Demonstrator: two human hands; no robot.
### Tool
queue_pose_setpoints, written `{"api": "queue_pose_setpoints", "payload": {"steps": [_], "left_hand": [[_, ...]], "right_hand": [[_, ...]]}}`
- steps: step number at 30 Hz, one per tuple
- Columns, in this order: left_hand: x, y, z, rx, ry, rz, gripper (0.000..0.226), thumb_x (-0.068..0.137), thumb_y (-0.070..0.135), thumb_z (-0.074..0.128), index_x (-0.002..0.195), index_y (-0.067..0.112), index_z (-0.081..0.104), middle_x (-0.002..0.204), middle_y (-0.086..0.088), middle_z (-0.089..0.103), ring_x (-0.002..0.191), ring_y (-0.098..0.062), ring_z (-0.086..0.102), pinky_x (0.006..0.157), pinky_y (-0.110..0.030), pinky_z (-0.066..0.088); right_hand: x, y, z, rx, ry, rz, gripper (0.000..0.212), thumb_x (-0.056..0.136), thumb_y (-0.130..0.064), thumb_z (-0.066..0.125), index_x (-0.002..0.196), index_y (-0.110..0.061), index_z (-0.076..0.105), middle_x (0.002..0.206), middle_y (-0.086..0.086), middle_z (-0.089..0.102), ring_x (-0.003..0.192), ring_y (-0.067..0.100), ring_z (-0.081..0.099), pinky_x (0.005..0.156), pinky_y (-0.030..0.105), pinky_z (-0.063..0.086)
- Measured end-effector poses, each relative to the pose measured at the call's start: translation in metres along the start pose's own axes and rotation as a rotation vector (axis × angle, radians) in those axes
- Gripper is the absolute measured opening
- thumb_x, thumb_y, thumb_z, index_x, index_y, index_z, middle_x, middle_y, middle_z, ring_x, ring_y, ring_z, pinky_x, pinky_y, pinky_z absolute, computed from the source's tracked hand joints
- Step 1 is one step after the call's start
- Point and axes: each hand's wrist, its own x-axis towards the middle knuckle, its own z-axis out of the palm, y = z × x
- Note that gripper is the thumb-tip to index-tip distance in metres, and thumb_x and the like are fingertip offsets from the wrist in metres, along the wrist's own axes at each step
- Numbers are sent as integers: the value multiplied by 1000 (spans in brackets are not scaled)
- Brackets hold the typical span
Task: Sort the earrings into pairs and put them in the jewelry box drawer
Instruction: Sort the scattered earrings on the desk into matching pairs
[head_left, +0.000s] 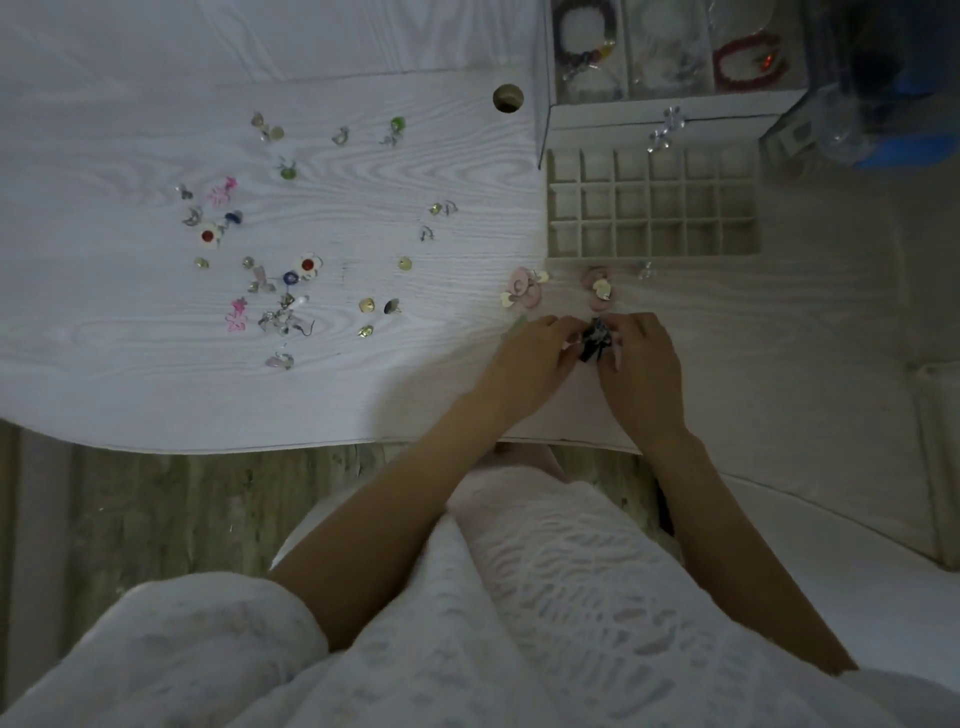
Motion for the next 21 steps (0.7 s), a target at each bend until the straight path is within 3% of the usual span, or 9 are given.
{"api": "queue_pose_setpoints", "payload": {"steps": [3,5,8,10,13,17,21], "left_hand": [[-27,-16,-35,122,130,125,21,91,19,53,107,13,64,92,-7,70,77,-27,65,63,-35,53],[-49,-35,-55,188,273,104,19,89,22,52,100,17,67,83,-1,70,73,-22,65,54,-30,52],[-82,-76,-79,210,446,-104,18,88,23,53,98,19,68,81,3,71,75,-18,64,56,-26,48],[-98,-104,-88,168,513,-284,15,88,20,58,99,18,68,81,2,70,77,-19,62,60,-26,46],[-104,-140,-95,83,499,-424,19,87,17,60,105,14,65,91,-4,69,86,-23,61,69,-32,49],[-81,-165,-94,95,416,-362,30,83,15,64,113,10,61,107,-13,62,98,-32,55,78,-38,48],[-55,-171,-87,189,382,-302,27,75,14,68,101,10,64,95,-14,61,84,-33,56,63,-38,53]], "right_hand": [[2,-23,-4,-70,-24,-230,27,84,2,53,110,-3,61,106,17,59,97,34,54,77,39,48],[8,-42,1,-91,-84,-359,25,84,0,53,106,-6,63,100,14,62,92,33,56,73,39,49],[21,-76,21,-75,-171,-491,20,87,-5,52,102,-9,65,97,11,66,86,29,61,65,35,51],[33,-98,38,-24,-226,-518,23,87,-3,51,105,-8,64,100,9,66,90,26,60,70,34,49],[55,-129,66,-12,-247,-506,28,87,-2,52,112,-7,61,110,10,61,101,25,55,80,34,46],[82,-153,91,-64,-230,-480,32,82,0,53,113,-6,60,114,14,55,105,31,50,82,38,48],[93,-161,105,-102,-275,-458,32,82,-1,52,112,-5,59,114,15,55,105,31,48,86,34,41]]}}
